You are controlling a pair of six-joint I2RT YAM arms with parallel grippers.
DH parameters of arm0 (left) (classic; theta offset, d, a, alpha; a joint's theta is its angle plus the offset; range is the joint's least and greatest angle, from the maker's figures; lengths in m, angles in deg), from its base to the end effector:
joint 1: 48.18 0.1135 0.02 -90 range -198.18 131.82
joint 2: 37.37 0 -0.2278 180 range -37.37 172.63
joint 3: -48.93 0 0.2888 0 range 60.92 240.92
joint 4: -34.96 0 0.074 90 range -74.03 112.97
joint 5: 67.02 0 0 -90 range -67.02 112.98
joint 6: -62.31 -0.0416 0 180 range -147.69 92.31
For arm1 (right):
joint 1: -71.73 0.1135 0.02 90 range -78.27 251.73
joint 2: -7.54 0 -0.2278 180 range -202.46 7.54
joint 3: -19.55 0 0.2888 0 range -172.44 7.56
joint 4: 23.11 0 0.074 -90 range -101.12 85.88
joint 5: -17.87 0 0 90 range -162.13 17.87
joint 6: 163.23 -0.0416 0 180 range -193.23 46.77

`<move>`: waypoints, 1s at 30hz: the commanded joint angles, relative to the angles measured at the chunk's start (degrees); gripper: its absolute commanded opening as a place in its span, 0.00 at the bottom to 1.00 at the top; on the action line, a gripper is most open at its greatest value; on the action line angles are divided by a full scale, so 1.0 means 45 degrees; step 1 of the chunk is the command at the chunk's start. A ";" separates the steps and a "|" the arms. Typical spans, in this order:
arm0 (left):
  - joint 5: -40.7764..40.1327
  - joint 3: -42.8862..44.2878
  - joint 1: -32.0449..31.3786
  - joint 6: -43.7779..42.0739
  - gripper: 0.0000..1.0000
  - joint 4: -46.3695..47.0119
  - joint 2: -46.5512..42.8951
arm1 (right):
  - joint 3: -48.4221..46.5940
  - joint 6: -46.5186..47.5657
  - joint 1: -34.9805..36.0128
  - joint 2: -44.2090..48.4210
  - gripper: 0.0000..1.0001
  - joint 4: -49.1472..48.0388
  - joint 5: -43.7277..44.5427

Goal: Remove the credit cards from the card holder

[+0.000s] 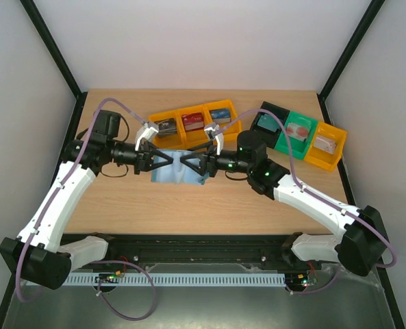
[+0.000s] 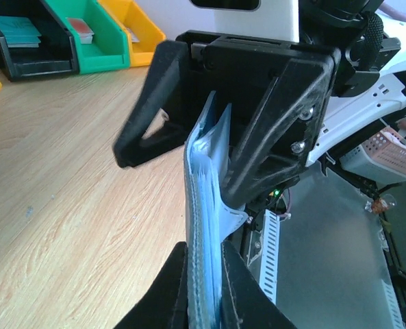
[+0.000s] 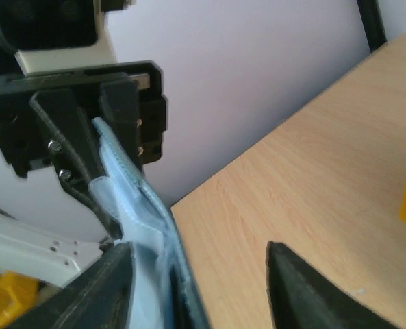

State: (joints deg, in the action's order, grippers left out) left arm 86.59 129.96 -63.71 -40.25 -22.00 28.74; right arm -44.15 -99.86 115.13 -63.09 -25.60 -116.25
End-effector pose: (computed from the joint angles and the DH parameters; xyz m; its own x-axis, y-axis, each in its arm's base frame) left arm 0.2555 -0.1097 0.3342 -0.4645 0.2294 -0.8554 0.8821 0.2052 -0.4240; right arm 0.2233 0.2510 0.2855 -0.4974 -0.0275 -0.8671 -0.8665 0.0638 0.4951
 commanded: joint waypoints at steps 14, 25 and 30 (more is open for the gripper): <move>0.0463 -0.0440 0.0654 0.1237 0.02 0.1237 -0.0349 | 0.0584 -0.0079 0.0861 -0.0518 0.37 -0.1425 -0.0271; 0.1473 -0.0026 0.0963 -0.1046 0.36 -0.0694 -0.0616 | 0.1166 0.0318 -0.0367 0.1178 0.02 -0.2206 -0.2994; 0.1472 -0.0029 0.0956 -0.1273 0.38 -0.0901 -0.0599 | 0.0901 0.0533 -0.0377 0.1342 0.02 -0.2028 -0.4435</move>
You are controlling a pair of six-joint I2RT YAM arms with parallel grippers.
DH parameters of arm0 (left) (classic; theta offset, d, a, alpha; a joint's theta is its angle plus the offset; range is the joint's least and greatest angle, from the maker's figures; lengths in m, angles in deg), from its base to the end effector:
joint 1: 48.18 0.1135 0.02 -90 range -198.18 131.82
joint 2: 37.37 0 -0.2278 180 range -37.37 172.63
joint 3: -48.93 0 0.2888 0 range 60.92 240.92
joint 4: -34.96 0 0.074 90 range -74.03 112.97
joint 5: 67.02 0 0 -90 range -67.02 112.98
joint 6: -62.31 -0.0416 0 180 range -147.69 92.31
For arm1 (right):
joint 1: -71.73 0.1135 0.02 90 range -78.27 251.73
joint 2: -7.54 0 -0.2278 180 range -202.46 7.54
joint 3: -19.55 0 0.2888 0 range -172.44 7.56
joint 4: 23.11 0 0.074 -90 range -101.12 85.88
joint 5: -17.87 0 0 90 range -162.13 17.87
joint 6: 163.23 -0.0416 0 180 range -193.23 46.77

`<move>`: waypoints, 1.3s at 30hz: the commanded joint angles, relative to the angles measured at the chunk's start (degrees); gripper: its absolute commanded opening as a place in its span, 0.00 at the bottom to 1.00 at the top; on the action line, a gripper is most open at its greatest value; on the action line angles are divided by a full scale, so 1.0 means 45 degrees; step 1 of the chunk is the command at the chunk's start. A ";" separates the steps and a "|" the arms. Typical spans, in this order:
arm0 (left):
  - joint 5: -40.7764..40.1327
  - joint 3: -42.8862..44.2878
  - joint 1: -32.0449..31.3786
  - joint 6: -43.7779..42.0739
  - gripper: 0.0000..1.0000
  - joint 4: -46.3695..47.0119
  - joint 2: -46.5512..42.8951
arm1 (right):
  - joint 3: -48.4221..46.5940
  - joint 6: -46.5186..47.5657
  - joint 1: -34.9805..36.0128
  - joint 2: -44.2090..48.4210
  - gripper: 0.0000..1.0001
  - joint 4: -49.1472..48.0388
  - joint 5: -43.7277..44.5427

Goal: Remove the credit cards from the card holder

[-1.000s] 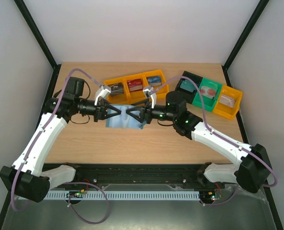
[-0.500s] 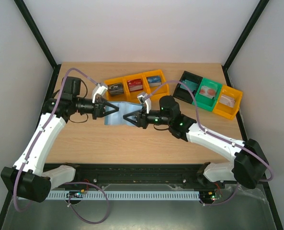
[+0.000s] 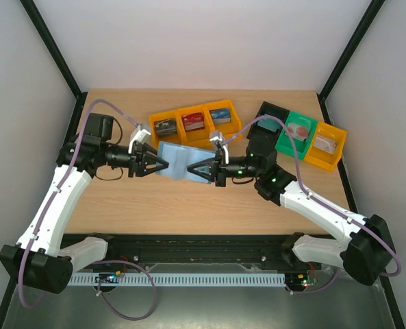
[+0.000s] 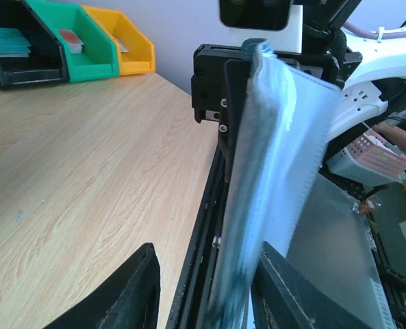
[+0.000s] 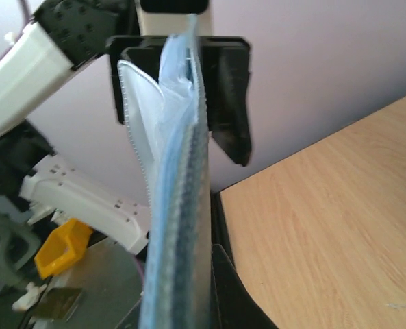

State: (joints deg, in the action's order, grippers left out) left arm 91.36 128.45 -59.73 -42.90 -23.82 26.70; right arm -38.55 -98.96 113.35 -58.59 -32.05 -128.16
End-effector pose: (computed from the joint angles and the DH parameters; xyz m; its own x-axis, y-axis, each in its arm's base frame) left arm 0.2506 -0.0907 0.3340 -0.4556 0.1918 -0.8693 0.8869 0.1816 -0.4247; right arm 0.2096 0.2324 0.2830 -0.4195 -0.0483 -0.9065 -0.8979 -0.1244 0.4222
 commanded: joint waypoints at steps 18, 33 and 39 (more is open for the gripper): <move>0.0980 0.0296 0.0077 -0.1349 0.49 -0.0823 -0.0059 | -0.1676 0.2832 0.0026 0.0488 0.02 0.3120 -0.2704; 0.1668 0.0055 -0.0438 -0.1665 0.02 -0.1000 0.0242 | -0.1138 0.1002 0.0075 0.0510 0.02 0.0841 -0.0250; 0.1488 0.0166 -0.0299 -0.0942 0.02 -0.0390 0.0184 | -0.1191 0.1317 0.0085 0.0414 0.29 0.1501 0.3155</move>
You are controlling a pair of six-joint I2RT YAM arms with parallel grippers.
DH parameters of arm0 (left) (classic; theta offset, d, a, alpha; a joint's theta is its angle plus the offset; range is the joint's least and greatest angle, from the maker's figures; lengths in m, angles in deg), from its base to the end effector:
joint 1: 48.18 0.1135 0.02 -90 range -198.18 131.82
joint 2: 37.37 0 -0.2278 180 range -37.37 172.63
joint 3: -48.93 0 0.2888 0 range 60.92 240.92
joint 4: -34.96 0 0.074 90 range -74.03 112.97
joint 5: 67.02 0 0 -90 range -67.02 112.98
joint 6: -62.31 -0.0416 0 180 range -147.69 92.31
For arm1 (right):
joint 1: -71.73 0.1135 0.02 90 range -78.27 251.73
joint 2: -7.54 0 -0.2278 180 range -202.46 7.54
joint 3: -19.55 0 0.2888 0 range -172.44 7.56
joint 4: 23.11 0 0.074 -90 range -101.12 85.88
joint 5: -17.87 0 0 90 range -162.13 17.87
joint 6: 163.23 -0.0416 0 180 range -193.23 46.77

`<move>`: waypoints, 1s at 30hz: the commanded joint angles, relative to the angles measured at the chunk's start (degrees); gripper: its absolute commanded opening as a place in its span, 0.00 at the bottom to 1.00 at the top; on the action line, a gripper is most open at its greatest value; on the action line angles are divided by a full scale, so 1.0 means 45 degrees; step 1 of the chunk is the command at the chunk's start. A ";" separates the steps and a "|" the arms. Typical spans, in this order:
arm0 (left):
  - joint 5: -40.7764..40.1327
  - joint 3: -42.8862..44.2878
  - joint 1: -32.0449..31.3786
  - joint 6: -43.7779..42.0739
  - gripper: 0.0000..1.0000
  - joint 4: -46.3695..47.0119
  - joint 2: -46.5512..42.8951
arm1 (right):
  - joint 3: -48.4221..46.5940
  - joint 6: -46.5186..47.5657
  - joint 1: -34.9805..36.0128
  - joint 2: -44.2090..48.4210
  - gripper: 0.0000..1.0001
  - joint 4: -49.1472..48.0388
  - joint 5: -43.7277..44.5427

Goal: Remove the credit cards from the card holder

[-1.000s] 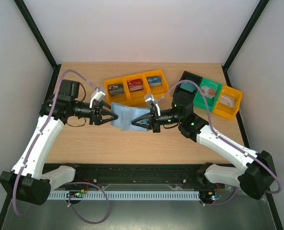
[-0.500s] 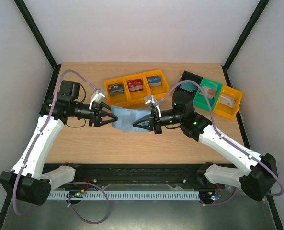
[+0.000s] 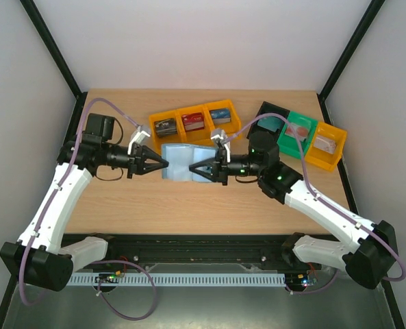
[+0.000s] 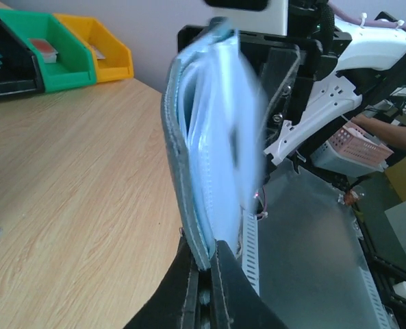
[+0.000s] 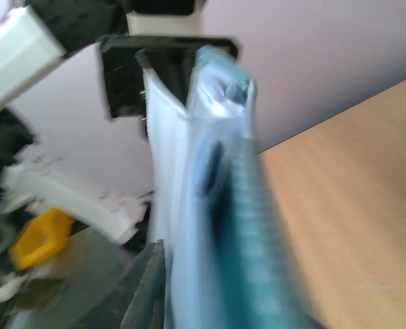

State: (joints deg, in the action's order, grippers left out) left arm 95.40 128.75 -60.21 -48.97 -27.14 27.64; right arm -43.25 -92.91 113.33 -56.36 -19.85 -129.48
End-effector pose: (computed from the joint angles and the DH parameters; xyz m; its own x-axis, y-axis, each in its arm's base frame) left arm 0.2477 -0.0933 0.3302 -0.4173 0.2010 -0.8863 0.9088 0.0941 -0.4066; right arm 0.2046 0.2285 0.3052 -0.3856 -0.0994 -0.9173 -0.9093 -0.1280 0.3961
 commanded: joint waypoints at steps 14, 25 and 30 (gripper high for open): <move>-0.5207 -0.0487 0.0571 0.4576 0.02 0.3364 -0.0410 | -0.1572 0.0358 0.1668 -0.0655 0.73 0.3171 1.5969; -0.3677 -0.0660 0.0584 0.4413 0.02 0.3301 -0.0471 | -0.2169 0.0065 0.2610 -0.3108 0.79 -0.0249 0.8536; -0.2112 -0.0640 0.0619 0.4057 0.02 0.2987 -0.0522 | -0.2761 0.0467 0.2601 -0.4033 0.78 -0.0075 0.8394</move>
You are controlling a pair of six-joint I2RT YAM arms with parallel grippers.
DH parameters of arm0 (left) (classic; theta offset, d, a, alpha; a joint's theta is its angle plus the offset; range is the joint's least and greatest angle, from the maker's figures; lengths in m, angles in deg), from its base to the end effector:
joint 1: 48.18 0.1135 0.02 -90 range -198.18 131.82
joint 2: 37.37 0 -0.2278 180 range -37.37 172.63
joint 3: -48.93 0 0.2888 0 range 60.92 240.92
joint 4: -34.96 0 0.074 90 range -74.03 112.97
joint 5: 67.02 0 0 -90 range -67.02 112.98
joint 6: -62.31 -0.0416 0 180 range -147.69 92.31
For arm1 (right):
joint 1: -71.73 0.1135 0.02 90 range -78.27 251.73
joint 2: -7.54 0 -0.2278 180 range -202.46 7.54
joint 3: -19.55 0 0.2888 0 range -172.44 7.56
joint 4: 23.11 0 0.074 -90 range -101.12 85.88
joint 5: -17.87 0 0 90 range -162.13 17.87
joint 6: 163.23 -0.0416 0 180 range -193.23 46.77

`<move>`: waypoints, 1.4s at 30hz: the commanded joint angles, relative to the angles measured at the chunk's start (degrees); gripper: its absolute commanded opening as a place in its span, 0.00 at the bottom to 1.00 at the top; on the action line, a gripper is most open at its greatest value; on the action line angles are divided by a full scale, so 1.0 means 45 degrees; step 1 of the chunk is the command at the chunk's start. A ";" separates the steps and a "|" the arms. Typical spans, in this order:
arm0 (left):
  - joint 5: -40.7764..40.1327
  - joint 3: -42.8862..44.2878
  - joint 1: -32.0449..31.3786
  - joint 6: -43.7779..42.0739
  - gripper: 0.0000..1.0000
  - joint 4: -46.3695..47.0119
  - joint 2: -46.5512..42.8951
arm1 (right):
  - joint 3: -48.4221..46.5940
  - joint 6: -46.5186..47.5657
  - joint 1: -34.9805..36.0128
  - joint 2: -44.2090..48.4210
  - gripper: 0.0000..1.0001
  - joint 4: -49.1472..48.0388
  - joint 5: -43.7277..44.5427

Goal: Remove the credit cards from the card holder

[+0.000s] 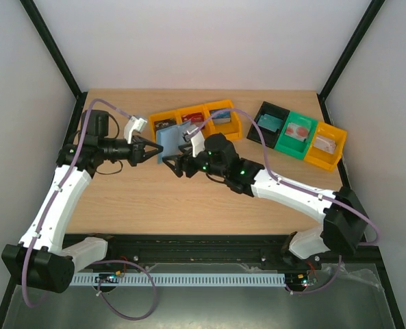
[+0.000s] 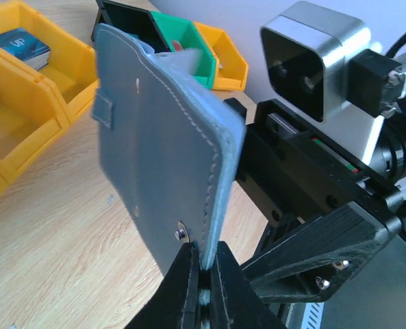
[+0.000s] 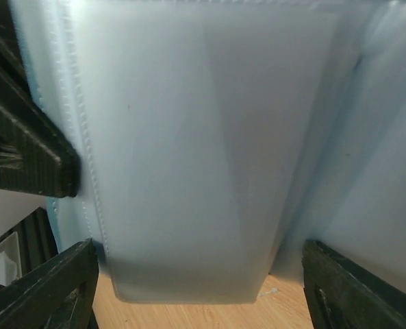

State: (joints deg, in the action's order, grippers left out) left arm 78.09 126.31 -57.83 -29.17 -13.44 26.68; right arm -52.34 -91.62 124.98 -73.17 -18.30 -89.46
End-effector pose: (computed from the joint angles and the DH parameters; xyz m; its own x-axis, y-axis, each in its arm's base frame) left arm 0.2717 -0.0808 0.3287 -0.5467 0.1079 -0.8304 0.7721 0.4487 -0.4500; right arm 0.2169 0.3112 0.2672 -0.4297 -0.0722 -0.9001 -0.8457 0.3815 0.3732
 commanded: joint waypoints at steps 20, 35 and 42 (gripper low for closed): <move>0.2048 -0.0169 0.0286 -0.0836 0.02 -0.0432 -0.0386 | 0.0792 -0.0684 -0.2060 0.1182 0.02 0.0043 0.0400; 0.1754 -0.0252 0.0487 -0.0371 0.02 -0.0104 -0.0446 | 0.0649 0.0681 -0.2273 0.1670 0.67 0.1009 -0.2670; 0.1307 -0.0325 0.0484 -0.0284 0.02 -0.0007 -0.0378 | 0.0893 0.0650 -0.1176 0.2920 0.73 -0.0166 -0.1185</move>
State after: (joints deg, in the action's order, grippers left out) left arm 83.93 125.15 -55.95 -30.85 -13.87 26.03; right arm -48.80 -89.50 116.57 -65.06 -14.39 -99.47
